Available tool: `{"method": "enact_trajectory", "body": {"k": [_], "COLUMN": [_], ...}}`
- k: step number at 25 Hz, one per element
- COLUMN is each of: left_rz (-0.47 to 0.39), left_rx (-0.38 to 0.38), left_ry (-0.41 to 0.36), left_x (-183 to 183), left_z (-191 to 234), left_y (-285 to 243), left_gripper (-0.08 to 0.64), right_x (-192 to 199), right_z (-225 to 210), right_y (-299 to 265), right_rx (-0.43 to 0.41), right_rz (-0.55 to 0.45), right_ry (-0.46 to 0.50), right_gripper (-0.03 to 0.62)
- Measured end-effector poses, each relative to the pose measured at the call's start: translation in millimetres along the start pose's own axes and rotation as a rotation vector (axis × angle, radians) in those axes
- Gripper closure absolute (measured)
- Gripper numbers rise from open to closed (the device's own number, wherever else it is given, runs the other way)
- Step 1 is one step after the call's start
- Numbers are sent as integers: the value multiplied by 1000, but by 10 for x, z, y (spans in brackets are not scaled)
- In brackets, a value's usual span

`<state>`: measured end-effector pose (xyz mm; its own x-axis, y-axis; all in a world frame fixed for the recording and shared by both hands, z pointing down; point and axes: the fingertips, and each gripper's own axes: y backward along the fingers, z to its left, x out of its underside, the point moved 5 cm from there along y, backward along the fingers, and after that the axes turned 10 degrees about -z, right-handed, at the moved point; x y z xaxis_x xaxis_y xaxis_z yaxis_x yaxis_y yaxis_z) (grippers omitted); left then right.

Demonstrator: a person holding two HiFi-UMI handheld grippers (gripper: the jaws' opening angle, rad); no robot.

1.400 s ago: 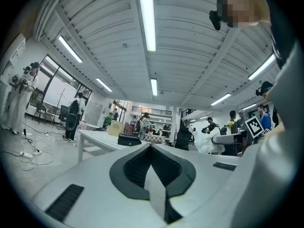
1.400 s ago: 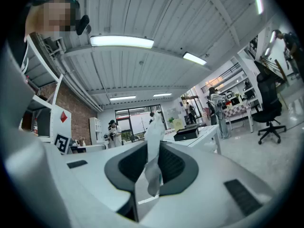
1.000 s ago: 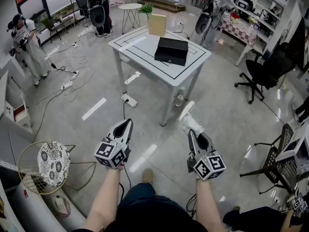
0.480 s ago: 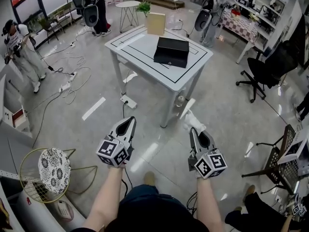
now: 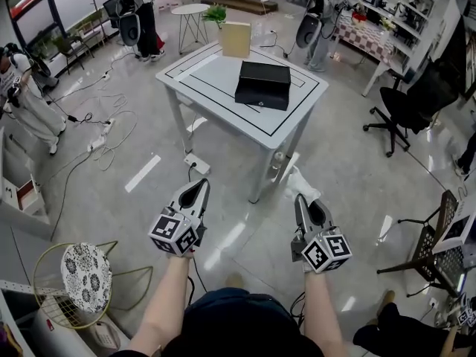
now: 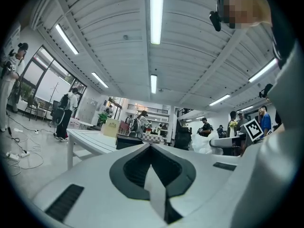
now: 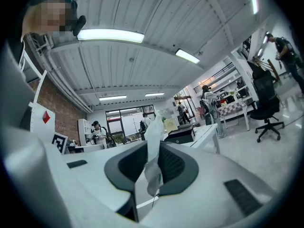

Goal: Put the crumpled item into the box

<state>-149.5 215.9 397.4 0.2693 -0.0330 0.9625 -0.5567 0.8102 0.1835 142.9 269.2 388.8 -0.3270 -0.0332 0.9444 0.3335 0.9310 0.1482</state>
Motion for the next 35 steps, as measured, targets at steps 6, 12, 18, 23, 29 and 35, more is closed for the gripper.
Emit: {"method": "enact_trajectory", "body": {"k": [6, 12, 18, 23, 29, 35], "left_rz": [-2, 0, 1, 4, 9, 7], "left_rx": [-8, -10, -19, -18, -15, -14], "left_ry": [1, 15, 16, 10, 20, 24], "left_x": [6, 46, 30, 22, 53, 76], "left_z": [186, 212, 229, 247, 281, 374], "left_y": [-67, -45, 11, 9, -59, -218], "left_gripper": [560, 560, 560, 560, 560, 560], "right_x": [65, 82, 58, 20, 13, 28], "right_z": [-8, 13, 28, 25, -17, -88], "right_y": [-163, -173, -168, -202, -235, -385], "right_rx": [8, 11, 13, 9, 8, 5], "right_rz": [0, 12, 6, -5, -25, -26], "right_ry": [-6, -1, -14, -14, -37, -48], "right_gripper": [535, 534, 534, 534, 534, 534]}}
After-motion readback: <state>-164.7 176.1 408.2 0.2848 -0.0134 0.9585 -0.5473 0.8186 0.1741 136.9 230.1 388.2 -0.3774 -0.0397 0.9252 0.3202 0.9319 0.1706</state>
